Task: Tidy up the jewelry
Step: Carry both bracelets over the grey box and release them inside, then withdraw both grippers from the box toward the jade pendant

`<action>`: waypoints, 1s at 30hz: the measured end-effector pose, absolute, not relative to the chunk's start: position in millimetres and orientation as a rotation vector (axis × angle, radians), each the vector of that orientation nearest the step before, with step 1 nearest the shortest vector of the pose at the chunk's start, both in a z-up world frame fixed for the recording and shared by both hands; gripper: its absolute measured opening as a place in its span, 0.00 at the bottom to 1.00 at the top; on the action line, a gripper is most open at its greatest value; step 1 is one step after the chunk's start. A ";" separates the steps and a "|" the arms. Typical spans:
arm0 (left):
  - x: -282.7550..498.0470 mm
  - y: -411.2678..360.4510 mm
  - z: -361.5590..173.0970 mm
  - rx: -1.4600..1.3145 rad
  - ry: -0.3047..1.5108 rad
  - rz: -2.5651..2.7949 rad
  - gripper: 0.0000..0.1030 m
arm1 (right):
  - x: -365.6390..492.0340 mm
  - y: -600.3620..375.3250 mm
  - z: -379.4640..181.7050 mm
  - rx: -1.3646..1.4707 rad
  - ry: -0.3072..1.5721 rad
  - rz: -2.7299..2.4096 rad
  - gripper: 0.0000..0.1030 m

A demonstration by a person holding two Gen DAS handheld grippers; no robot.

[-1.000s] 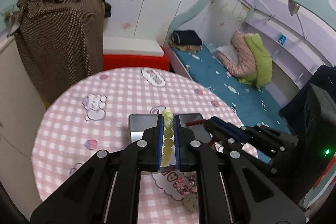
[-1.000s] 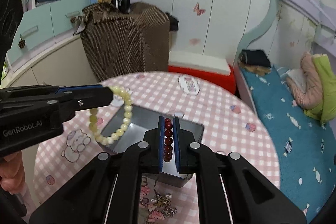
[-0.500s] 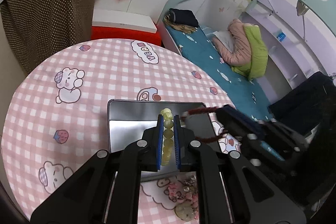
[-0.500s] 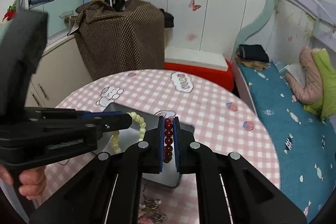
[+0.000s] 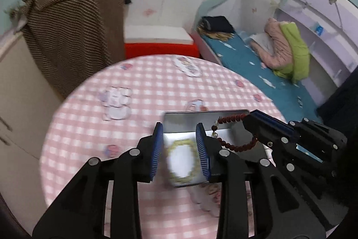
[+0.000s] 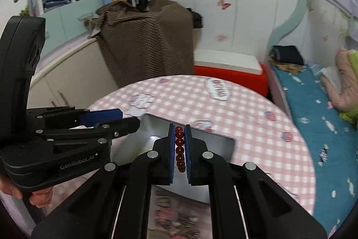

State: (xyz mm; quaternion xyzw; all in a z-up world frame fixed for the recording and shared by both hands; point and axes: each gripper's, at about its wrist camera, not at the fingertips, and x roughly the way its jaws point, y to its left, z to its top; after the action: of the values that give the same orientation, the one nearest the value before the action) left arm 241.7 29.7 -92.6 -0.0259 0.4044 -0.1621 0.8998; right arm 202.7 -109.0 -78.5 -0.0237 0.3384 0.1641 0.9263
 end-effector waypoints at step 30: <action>221.7 52.7 -93.7 0.015 0.806 -0.223 0.31 | 204.2 -112.5 -79.2 0.008 0.767 0.296 0.62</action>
State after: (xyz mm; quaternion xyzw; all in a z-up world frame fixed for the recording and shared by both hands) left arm 221.7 52.7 -93.7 0.0072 0.3915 -0.1083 0.9138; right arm 204.2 -112.5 -79.2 0.0039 0.3726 0.1438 0.9168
